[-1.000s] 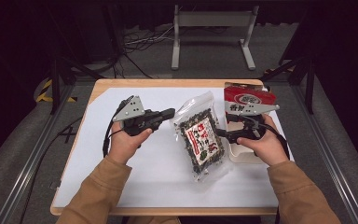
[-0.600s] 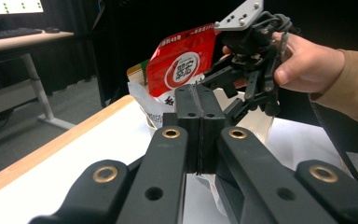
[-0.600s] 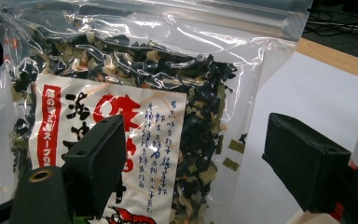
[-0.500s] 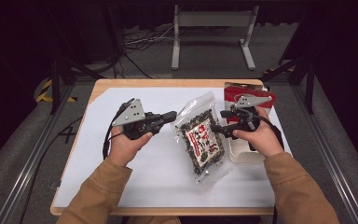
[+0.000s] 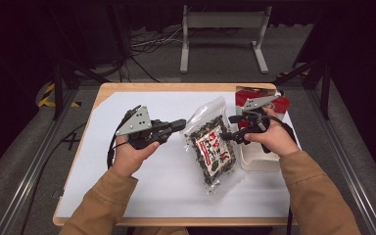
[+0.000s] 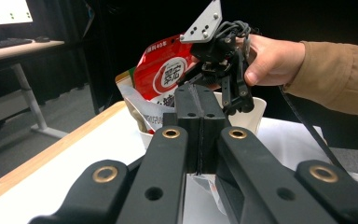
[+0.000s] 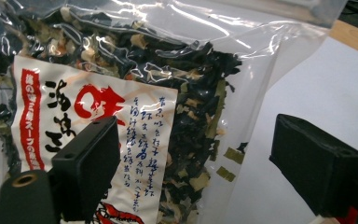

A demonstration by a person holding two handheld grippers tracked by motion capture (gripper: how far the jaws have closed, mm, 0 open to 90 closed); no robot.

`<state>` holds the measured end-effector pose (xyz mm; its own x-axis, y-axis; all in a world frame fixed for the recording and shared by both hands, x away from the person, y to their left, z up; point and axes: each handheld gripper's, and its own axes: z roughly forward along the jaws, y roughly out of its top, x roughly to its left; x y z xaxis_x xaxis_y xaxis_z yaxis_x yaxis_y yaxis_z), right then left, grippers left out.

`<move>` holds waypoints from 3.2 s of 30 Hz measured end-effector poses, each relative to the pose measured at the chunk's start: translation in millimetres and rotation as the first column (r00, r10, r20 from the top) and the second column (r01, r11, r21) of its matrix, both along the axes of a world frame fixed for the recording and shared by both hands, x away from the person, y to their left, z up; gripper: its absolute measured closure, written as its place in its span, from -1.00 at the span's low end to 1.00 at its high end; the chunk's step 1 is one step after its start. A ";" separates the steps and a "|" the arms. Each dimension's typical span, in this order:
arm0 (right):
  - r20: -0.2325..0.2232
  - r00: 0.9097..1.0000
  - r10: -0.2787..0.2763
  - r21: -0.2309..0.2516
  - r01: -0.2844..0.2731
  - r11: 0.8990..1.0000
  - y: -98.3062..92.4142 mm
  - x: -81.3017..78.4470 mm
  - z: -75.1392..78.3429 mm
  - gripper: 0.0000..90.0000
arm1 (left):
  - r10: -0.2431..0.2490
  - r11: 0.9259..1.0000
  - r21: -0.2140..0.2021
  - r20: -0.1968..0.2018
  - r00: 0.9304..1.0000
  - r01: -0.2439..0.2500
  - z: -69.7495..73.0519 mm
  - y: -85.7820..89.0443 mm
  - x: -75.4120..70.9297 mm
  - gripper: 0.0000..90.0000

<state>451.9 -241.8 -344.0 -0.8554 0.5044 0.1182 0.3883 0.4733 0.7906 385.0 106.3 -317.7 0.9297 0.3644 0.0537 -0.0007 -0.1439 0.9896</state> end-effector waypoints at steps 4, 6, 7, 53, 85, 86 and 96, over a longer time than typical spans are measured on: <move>-0.027 0.999 0.036 0.008 -0.036 0.999 1.6 3.4 -0.9 -0.66 | -0.008 1.000 0.002 0.005 1.000 0.008 0.0 -0.2 -0.9 1.00; -0.038 0.998 0.048 -0.002 -0.048 0.999 2.5 5.8 -1.6 -0.66 | -0.010 1.000 0.000 0.003 1.000 0.010 -0.1 -0.3 -1.3 1.00; -0.038 0.998 0.048 -0.002 -0.048 0.999 2.5 5.8 -1.6 -0.66 | -0.010 1.000 0.000 0.004 1.000 0.010 -0.1 -0.2 -1.3 1.00; -0.025 0.973 0.228 0.125 -0.223 0.967 10.7 -19.6 26.9 0.42 | 0.054 0.992 -0.112 0.020 0.998 -0.052 9.9 26.2 -0.8 1.00; 0.062 0.966 0.250 0.098 -0.256 0.962 -16.1 -61.4 78.3 0.72 | 0.073 0.993 -0.087 -0.100 0.992 -0.082 12.4 63.4 2.0 0.01; 0.071 0.967 0.246 0.095 -0.252 0.963 -17.8 -62.9 81.2 0.72 | 0.075 0.993 -0.080 -0.101 0.992 -0.084 12.0 63.8 2.1 -0.01; 0.140 0.971 0.194 0.087 -0.207 0.974 -34.3 -76.2 106.3 0.72 | 0.107 0.994 -0.013 -0.127 0.986 -0.109 2.7 64.9 4.7 -0.13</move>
